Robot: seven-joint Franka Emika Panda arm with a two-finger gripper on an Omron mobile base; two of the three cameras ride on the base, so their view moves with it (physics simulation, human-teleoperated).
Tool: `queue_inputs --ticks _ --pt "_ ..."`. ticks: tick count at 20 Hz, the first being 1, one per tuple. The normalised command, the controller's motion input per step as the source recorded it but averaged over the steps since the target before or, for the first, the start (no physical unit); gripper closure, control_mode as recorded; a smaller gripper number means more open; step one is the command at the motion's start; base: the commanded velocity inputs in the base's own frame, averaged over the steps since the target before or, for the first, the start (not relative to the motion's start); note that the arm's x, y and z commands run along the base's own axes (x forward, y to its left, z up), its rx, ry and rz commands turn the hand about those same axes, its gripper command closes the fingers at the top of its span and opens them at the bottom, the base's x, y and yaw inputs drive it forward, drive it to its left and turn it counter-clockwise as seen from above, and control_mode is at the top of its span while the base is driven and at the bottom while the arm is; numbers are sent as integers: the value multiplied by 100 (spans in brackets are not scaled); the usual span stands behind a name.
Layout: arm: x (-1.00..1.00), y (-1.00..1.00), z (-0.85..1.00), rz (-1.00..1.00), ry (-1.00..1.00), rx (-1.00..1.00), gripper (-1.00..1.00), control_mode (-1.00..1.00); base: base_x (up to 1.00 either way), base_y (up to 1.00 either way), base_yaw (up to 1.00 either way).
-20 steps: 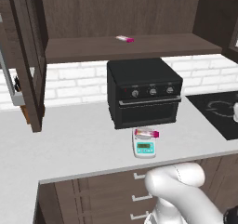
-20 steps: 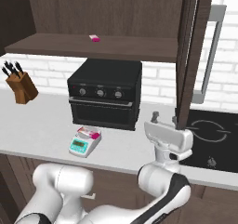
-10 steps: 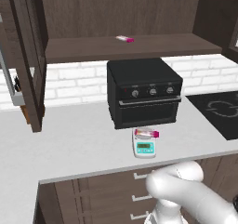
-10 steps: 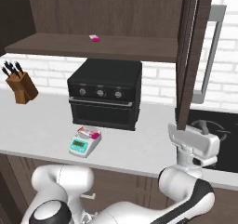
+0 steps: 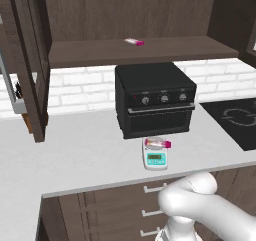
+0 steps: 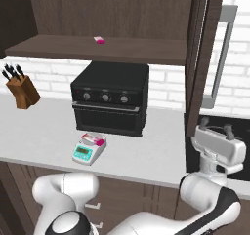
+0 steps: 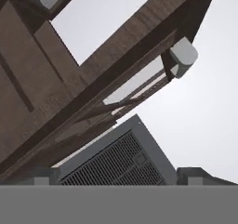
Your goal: Pick the bar and place it on the digital scale for weighing, and close the cabinet.
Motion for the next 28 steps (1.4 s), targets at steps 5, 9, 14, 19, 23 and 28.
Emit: queue_inputs --ticks 5,9,14,19,23,28 --pt "21 2 29 0 2 0 -100 -100 0 0 0" --pt "27 2 11 0 5 0 -100 -100 0 0 0" --pt "-5 0 35 0 -7 0 -100 -100 0 0 0" --pt "-1 26 57 0 -14 -7 -100 -100 0 0 0" --pt "-7 66 56 0 -5 -17 -100 -100 0 0 0" --pt "-32 92 65 0 0 -27 -100 -100 0 0 0"
